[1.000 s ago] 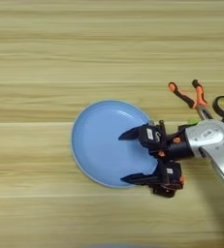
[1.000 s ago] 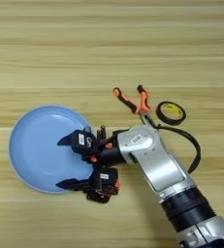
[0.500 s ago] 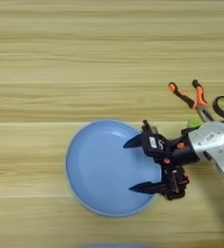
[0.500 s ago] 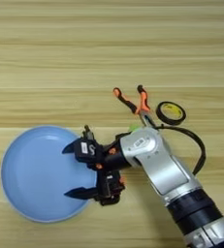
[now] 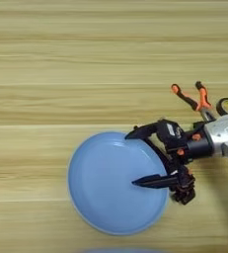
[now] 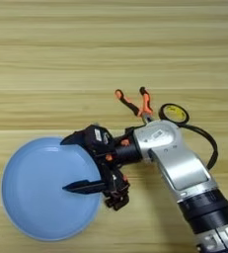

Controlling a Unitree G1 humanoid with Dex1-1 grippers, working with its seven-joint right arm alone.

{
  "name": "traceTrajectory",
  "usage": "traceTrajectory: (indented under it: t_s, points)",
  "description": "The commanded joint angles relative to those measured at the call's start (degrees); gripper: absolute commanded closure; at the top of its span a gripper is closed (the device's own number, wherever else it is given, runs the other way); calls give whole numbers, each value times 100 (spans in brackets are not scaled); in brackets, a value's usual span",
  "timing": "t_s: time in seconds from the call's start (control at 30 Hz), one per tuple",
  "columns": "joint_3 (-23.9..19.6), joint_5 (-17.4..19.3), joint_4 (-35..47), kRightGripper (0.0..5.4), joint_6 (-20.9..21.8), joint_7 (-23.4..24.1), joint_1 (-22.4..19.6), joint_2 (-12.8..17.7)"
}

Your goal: Move the objects on the table

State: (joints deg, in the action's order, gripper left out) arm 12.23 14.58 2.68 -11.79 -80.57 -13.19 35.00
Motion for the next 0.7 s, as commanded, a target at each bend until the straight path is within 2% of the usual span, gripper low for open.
traceTrajectory:
  t_s: [0.03, 0.17, 0.5, 0.7]
  points:
    - [-450, 430, 232, 3, -42, 150, -457, 63]
    - [-664, 542, 91, 3, -67, 384, -630, -21]
    - [-1161, 450, -551, 3, 75, 1261, -1202, -283]
    - [-1286, 321, -914, 3, 158, 1581, -1437, -268]
